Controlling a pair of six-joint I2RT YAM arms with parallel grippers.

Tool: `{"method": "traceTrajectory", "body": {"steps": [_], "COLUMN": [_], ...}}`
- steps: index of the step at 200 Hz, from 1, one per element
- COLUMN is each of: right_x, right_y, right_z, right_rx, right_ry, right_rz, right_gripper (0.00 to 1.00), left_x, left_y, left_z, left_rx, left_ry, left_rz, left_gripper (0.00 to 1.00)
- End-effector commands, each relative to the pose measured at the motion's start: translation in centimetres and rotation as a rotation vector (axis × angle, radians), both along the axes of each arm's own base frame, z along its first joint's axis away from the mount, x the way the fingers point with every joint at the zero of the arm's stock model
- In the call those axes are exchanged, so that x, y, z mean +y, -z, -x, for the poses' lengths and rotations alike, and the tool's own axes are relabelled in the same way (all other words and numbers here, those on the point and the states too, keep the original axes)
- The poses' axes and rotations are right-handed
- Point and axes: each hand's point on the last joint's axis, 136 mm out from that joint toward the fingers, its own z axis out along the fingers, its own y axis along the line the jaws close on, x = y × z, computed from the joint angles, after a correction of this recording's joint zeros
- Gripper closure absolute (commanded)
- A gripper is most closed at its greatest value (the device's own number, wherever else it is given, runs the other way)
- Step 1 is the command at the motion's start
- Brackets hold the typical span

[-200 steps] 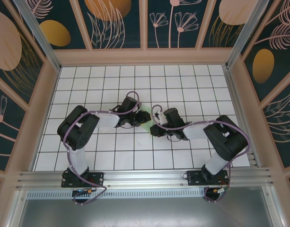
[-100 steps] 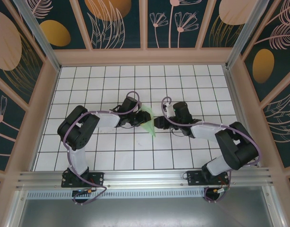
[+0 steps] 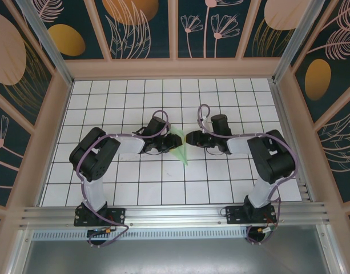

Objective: Fold a paper plane with a square sheet of paper (fold left side to right side)
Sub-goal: Fourth fold the wing at the center of the table.

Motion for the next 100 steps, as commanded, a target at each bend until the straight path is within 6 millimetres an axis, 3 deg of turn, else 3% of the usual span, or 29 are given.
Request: {"method": "traceTrajectory", "body": {"steps": [1,57,100], "right_x": [0.8,1.1,1.4], "right_y": [-0.8,0.5,0.9], "right_z": [-1.3,-1.4,-1.3], "right_rx": [-0.013,0.026,0.035], "right_ry": [-0.011,-0.025,-0.038], "right_rz": [-0.051,-0.051,-0.055], "right_gripper": [0.63,0.72,0.87], "left_x": [0.4,0.4,0.3], "left_y": [1.1,1.1,0.9], "left_z": [0.0,-0.1,-0.1], "left_rx": [0.022,0.021,0.018], "left_ry": [-0.012,-0.011,-0.009], "left_rz": [-0.044,-0.043,-0.042], "left_gripper": [0.6,0.6,0.6]}}
